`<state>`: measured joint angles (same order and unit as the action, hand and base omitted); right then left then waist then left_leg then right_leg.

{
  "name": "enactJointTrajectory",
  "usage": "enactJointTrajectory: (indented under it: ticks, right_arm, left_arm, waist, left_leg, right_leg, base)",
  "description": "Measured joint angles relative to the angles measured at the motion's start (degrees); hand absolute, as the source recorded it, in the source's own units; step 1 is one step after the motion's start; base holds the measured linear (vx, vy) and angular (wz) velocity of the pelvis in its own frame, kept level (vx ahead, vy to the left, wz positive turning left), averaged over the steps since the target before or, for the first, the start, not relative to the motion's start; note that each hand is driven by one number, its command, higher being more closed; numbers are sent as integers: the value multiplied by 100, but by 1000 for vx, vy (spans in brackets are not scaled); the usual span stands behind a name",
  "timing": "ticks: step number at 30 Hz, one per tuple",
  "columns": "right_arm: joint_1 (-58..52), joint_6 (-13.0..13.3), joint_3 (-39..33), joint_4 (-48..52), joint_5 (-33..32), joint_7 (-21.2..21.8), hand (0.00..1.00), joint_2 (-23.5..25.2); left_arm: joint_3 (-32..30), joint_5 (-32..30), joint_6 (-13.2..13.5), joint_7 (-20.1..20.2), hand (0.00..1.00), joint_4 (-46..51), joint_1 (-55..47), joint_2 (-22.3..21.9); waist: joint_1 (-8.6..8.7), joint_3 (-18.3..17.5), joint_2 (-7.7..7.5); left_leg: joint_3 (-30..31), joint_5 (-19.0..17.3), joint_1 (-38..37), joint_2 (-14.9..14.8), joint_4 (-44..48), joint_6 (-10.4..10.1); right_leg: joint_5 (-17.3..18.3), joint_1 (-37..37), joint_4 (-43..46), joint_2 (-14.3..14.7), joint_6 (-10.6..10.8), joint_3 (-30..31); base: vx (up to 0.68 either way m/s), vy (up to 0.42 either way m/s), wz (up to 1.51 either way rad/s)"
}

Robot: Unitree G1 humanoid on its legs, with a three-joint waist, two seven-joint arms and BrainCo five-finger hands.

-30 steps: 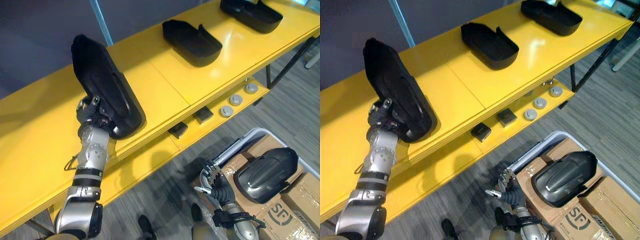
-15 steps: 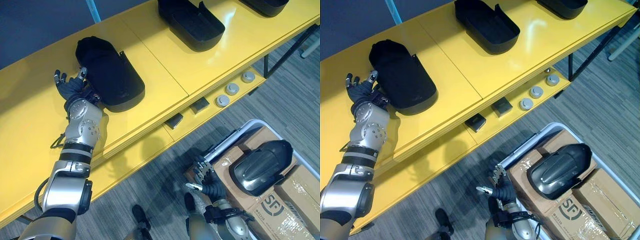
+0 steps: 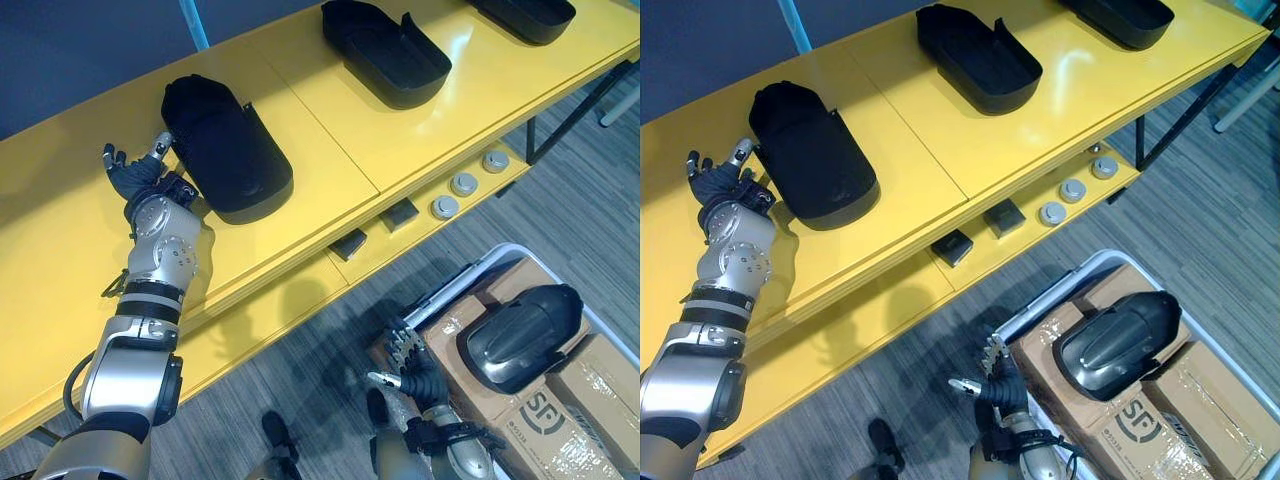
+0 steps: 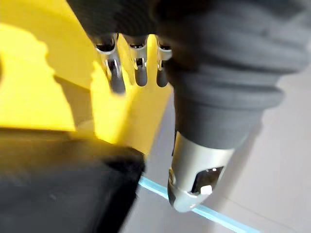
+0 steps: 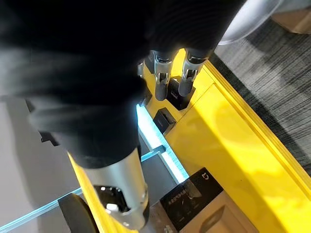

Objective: Walk over and take plastic housings, then place them on the shelf

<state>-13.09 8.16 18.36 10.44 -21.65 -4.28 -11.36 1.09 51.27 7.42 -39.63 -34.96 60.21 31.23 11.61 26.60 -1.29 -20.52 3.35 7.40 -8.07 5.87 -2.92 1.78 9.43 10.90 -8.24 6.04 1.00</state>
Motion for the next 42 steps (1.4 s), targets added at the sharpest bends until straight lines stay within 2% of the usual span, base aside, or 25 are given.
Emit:
enactJointTrajectory:
  ticks: [3,4,5,9,11,12,14,16,17,19,20,22,26,29,32,36,38,42]
  right_arm:
    - [2,119,-18,1,220,3,0,-1]
    - [-2,202,-31,1,366,0,0,2]
    - [-13,241,-29,9,487,-8,100,-2]
    - [-19,539,-192,359,676,-50,100,-7]
    - [62,877,-494,713,1004,-147,100,-24]
    - [85,915,-508,733,1046,-155,100,-24]
    - [273,1016,-684,747,1122,-182,100,-42]
    - [452,1057,-773,713,1084,-205,100,-152]
    - [488,1061,-799,704,1048,-198,100,-172]
    - [571,1059,-871,598,918,-151,100,-166]
    - [609,1057,-885,547,879,-141,100,-166]
    - [741,1002,-941,219,731,-103,100,-119]
    - [1148,782,-914,-596,611,16,100,-72]
    - [1421,752,-911,-1014,616,-1,100,30]
    - [2002,665,-921,-1611,613,-30,100,39]
    - [2851,581,-967,-2431,619,-104,100,-7]
    - [3470,553,-1084,-2926,625,-242,100,-16]
    - [4537,561,-1450,-3687,621,-530,100,-381]
  left_arm:
    - [-86,-600,-20,11,0,304,0,97]
    - [-140,-813,-108,42,0,346,-23,165]
    - [-267,-906,-165,93,0,449,-136,235]
    - [-444,-1174,-168,510,0,781,-673,398]
    - [-638,-1211,-46,907,0,1381,-1492,375]
    - [-660,-1211,-19,952,0,1470,-1600,361]
    - [-798,-1203,196,1190,0,2171,-2247,168]
    - [-909,-1253,545,1533,0,3339,-3279,-325]
    - [-910,-1355,617,1645,0,3873,-3745,-608]
    - [-828,-1703,706,1924,0,5077,-4978,-1378]
    - [-786,-1750,720,1998,0,5318,-5302,-1571]
    - [-621,-1893,726,2382,0,5801,-6350,-2096]
    - [-392,-1933,758,3123,0,6090,-7303,-2480]
    - [-184,-1916,736,3512,0,6094,-7635,-2575]
    - [-40,-1718,517,3880,0,6070,-7813,-2643]
    - [216,-1531,375,4123,0,5990,-7807,-2637]
    - [302,-1422,374,4221,0,5899,-7772,-2637]
    - [447,-1135,400,4236,0,5798,-7669,-2614]
  waist:
    - [1,-32,4]
    - [10,-95,14]
    - [12,-281,23]
    - [0,-743,79]
    - [-28,-1180,194]
    - [-37,-1213,204]
    - [-98,-1296,228]
    - [-235,-1485,279]
    - [-310,-1529,303]
    - [-436,-1644,358]
    - [-489,-1668,376]
    - [-725,-1800,420]
    - [-1008,-1853,425]
    - [-1089,-1906,424]
    - [-1200,-1919,415]
    - [-1277,-1881,417]
    - [-1351,-1709,432]
    - [-1474,-1321,587]
  left_leg:
    - [-15,2,-248,12,-102,-5]
    - [-19,17,-361,28,-183,-23]
    - [-21,28,-389,28,-231,-37]
    - [24,76,-652,41,-466,-76]
    - [83,108,-749,77,-616,-85]
    - [101,109,-766,83,-627,-85]
    - [179,111,-929,109,-684,-86]
    - [330,150,-986,145,-767,-88]
    - [388,158,-993,163,-772,-83]
    - [585,202,-1012,204,-829,-67]
    - [629,213,-1026,210,-849,-65]
    - [820,289,-1073,249,-970,-75]
    - [1056,405,-1039,294,-1082,-66]
    - [1143,452,-921,309,-1082,-72]
    - [1201,548,-734,309,-1081,-27]
    - [1442,685,-406,325,-1079,-26]
    - [1484,738,-330,322,-1078,-20]
    - [1711,827,-60,375,-1078,4]
  right_leg:
    - [1,-231,-82,-3,2,-3]
    - [0,-347,-152,4,3,-20]
    - [0,-359,-176,18,3,-24]
    - [0,-666,-371,32,3,-205]
    - [0,-804,-490,14,3,-346]
    - [-1,-835,-507,12,3,-355]
    - [0,-1068,-600,-9,3,-478]
    - [0,-1217,-671,-35,4,-686]
    - [0,-1284,-714,-52,4,-787]
    - [16,-1453,-809,-96,27,-1003]
    - [21,-1483,-820,-104,35,-1054]
    - [36,-1608,-877,-107,50,-1270]
    - [36,-1711,-947,-107,50,-1543]
    - [22,-1647,-952,-110,36,-1615]
    - [-50,-1512,-957,-99,24,-1669]
    - [-107,-1325,-941,-88,40,-1900]
    - [-138,-1288,-932,-79,29,-1932]
    - [-153,-1097,-848,-118,26,-2150]
  base:
    - [6,32,-3]
    - [19,34,-2]
    - [35,33,-1]
    - [74,20,9]
    - [91,37,15]
    - [99,49,15]
    - [50,32,20]
    - [6,24,35]
    - [12,23,40]
    - [0,14,47]
    - [-24,6,48]
    - [-51,2,44]
    - [-72,5,37]
    - [-37,8,15]
    - [-32,5,10]
    - [-26,-1,30]
    - [-33,6,16]
    - [-69,27,28]
